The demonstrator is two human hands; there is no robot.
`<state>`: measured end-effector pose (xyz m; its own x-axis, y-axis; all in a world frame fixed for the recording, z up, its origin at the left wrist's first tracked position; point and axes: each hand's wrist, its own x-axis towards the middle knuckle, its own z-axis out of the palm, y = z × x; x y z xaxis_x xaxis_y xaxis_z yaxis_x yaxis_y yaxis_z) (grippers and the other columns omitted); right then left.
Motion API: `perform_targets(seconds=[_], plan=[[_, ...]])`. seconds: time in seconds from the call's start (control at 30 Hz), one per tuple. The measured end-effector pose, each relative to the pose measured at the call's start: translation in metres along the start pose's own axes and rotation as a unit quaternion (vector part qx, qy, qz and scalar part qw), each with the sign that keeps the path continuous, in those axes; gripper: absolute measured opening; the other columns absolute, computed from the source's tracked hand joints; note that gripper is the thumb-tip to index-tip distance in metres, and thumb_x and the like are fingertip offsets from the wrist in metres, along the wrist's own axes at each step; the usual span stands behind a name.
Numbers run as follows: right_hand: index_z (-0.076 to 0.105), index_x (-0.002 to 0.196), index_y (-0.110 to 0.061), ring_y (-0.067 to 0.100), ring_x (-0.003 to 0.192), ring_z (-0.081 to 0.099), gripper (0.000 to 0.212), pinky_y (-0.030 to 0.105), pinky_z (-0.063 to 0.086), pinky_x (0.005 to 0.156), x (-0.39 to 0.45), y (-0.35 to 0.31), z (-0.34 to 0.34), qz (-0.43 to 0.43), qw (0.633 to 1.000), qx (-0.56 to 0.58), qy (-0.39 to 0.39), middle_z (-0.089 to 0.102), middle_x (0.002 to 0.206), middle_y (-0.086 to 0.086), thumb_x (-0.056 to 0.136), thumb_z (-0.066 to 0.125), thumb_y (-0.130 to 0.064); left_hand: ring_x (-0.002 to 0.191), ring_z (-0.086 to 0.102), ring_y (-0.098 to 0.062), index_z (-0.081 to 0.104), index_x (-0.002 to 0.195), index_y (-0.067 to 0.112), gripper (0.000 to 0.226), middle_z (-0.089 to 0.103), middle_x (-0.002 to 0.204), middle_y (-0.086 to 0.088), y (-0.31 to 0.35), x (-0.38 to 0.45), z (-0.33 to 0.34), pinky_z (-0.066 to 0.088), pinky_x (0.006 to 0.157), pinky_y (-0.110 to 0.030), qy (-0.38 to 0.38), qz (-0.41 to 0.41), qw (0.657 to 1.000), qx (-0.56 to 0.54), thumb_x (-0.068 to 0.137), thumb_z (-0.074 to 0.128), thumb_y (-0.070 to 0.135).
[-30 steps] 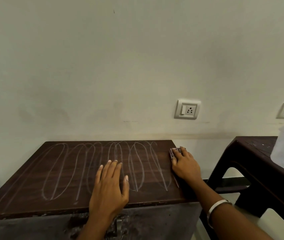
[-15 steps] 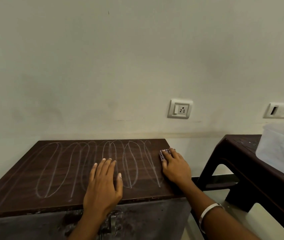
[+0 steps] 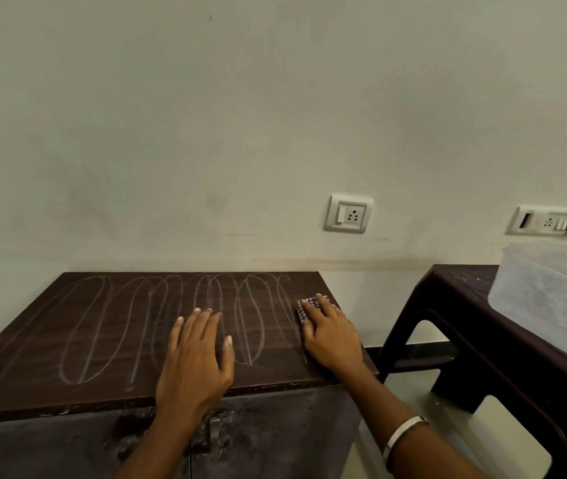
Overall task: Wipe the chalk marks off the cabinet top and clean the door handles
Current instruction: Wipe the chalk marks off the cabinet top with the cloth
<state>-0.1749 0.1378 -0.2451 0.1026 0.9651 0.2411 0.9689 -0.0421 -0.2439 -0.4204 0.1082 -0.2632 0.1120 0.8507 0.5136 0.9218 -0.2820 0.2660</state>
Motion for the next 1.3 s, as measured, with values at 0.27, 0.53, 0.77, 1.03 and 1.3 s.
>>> perform_targets(seconds=[0.27,0.53,0.77,1.03,1.3], plan=[[0.035,0.148,-0.034,0.023,0.142,0.031,0.051,0.041,0.03,0.114,-0.002,0.024,-0.007,0.073,0.997,-0.003,0.03,0.025,0.16,-0.002,0.098,0.034,-0.042,0.138,0.036,-0.021,0.051,0.135,0.01,0.063,0.051,0.14,-0.008,0.0,0.0,0.0,0.018,0.119,-0.044,0.002,0.0,1.0,-0.001,0.093,0.023,0.047],[0.031,0.15,-0.034,0.022,0.146,0.024,0.052,0.04,0.024,0.118,-0.024,-0.014,-0.001,0.013,1.0,-0.007,0.019,0.022,0.161,-0.001,0.099,0.033,-0.043,0.139,0.034,-0.02,0.049,0.136,0.011,0.065,0.049,0.142,-0.007,-0.001,0.0,-0.001,0.016,0.119,-0.042,0.004,0.0,1.0,-0.001,0.092,0.021,0.048],[0.037,0.147,-0.035,0.021,0.141,0.032,0.05,0.039,0.03,0.114,-0.032,0.016,-0.008,0.058,0.997,-0.01,0.046,0.028,0.159,-0.003,0.098,0.035,-0.042,0.139,0.034,-0.022,0.049,0.136,0.009,0.066,0.049,0.142,-0.009,0.002,-0.001,-0.002,0.015,0.119,-0.043,0.002,-0.004,1.0,-0.01,0.092,0.021,0.048],[0.031,0.15,-0.035,0.021,0.147,0.02,0.051,0.04,0.022,0.119,-0.04,-0.01,-0.006,0.048,0.999,-0.002,0.011,0.019,0.162,-0.003,0.099,0.034,-0.041,0.139,0.035,-0.021,0.05,0.136,0.01,0.066,0.05,0.141,-0.008,0.001,-0.001,-0.001,0.016,0.119,-0.043,0.002,-0.002,1.0,-0.003,0.091,0.02,0.049],[0.033,0.149,-0.037,0.018,0.144,0.027,0.049,0.037,0.026,0.117,-0.053,0.007,-0.016,0.04,0.999,0.013,0.017,0.022,0.161,-0.006,0.1,0.034,-0.043,0.139,0.034,-0.02,0.048,0.137,0.011,0.066,0.049,0.142,-0.008,-0.006,-0.001,-0.002,0.013,0.12,-0.042,-0.004,0.014,1.0,-0.011,0.091,0.02,0.049]])
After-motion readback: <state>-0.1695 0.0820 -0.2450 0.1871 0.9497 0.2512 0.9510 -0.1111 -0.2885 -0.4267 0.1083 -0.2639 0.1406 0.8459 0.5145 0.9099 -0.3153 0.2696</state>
